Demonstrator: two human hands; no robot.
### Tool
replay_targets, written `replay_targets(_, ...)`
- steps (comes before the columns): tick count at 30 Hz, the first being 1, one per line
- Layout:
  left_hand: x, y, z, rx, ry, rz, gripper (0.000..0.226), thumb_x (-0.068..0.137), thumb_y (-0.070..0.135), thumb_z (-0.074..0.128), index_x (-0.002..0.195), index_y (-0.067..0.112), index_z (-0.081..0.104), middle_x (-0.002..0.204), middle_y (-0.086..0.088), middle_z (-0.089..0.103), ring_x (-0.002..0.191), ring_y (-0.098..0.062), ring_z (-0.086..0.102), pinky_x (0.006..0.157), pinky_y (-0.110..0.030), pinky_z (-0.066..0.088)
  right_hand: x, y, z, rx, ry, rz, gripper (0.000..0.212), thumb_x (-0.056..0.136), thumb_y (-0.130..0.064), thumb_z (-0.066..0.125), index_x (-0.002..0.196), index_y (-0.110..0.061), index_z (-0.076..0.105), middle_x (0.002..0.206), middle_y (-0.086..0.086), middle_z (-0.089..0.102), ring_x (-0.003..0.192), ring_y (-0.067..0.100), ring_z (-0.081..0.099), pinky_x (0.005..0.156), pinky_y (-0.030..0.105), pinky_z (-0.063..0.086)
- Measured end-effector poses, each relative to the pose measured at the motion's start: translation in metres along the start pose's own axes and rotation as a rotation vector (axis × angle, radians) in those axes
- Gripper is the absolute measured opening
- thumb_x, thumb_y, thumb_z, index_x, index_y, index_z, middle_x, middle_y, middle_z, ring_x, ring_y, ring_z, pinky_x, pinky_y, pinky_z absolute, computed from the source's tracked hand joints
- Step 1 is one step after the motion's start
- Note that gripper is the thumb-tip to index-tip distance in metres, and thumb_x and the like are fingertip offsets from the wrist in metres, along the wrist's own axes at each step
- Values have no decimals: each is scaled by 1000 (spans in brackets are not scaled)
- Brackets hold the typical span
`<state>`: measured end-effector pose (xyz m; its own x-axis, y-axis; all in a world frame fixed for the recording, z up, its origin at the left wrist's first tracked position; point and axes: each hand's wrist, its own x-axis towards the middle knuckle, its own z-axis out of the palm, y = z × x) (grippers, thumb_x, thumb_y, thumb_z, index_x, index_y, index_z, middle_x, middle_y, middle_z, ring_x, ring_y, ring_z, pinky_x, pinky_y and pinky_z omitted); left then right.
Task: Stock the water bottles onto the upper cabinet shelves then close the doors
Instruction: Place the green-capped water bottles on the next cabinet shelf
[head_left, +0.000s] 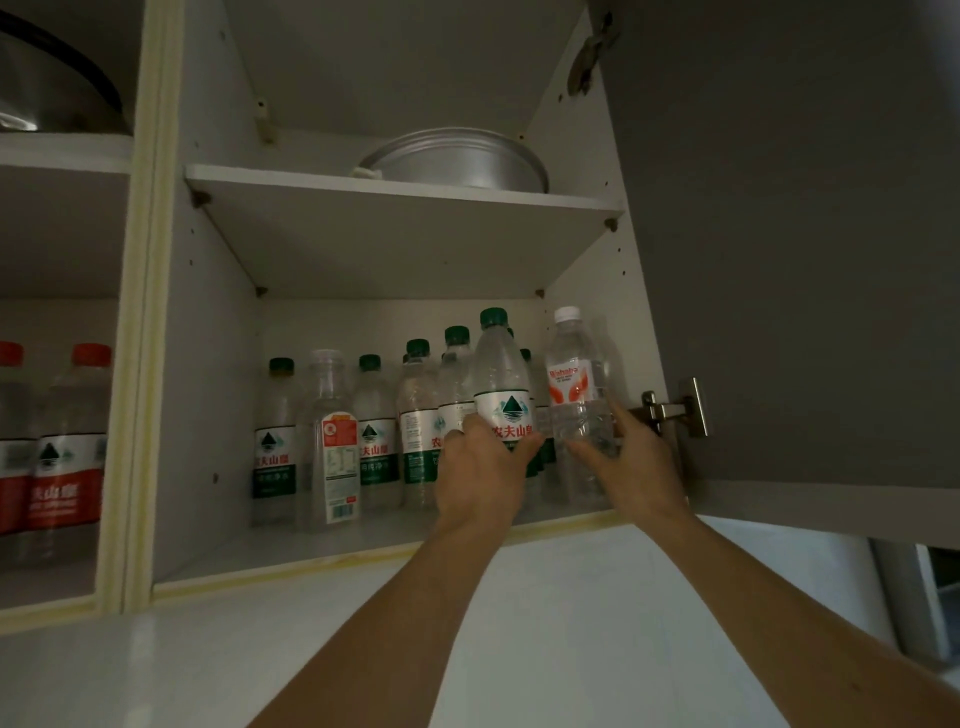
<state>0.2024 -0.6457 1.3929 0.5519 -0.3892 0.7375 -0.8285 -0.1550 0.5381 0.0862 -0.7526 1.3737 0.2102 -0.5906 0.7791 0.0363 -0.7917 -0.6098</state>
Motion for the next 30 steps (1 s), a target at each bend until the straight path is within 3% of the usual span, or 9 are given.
replay_targets(5,-3,11,4,116,38,34,70,85,60,66,128,7,51,121,-13,52,106,-26,58,87,-40,56,-3,6,-2,-22,-12,-11,56,88,-18,75,139,-22,52,126,0,67,113,16,63,99,42,52)
replay_targets(9,-1,10,-2,102,-36,44,69,85,58,68,127,6,51,121,-13,53,108,-28,59,92,-44,55,-6,2,-6,-35,-33,-3,54,89,-17,73,139,-22,53,126,0,66,117,18,62,101,44,51)
replay_targets(13,2,-6,-27,93,-84,139,53,86,60,65,102,9,62,94,-6,64,85,-22,64,74,-40,57,-20,-7,-1,-139,96,-98,57,92,-21,70,144,-19,47,139,4,51,126,22,51,105,44,47)
replay_targets(16,7,-30,-60,105,12,222,47,87,58,65,104,14,65,80,8,60,70,-8,60,59,-22,46,-31,-29,13,-156,153,-294,54,94,-22,67,143,-20,45,143,1,42,126,17,46,103,34,46)
replay_targets(20,32,-69,-110,109,242,240,51,89,53,66,125,18,58,114,0,56,99,-16,57,80,-29,47,-20,-72,36,-112,80,-479,48,94,-23,66,139,-25,49,139,-8,42,116,0,40,93,8,32)
replay_targets(22,45,-86,-127,44,276,142,64,86,47,73,136,16,50,128,-6,49,115,-24,53,90,-35,47,-3,-95,48,-69,24,-518,47,94,-26,66,138,-25,50,137,-10,44,118,1,44,98,14,35)
replay_targets(25,56,-104,-134,29,166,-1,85,79,41,82,148,24,35,144,-11,44,132,-31,43,105,-49,43,31,-125,71,-84,-114,-530,47,94,-33,66,138,-25,52,136,-8,48,121,5,48,102,24,41)
replay_targets(27,57,-112,-129,-67,64,4,95,75,32,86,151,32,30,143,-6,50,131,-26,48,103,-47,45,57,-140,87,-155,-219,-548,50,94,-36,67,140,-23,52,140,-3,51,125,10,49,105,28,42)
replay_targets(30,55,-117,-123,-223,-23,35,102,75,20,87,153,39,25,130,6,61,116,-15,61,87,-30,53,99,-159,108,-316,-354,-538,58,93,-38,69,144,-19,49,148,6,49,133,20,48,105,30,39)
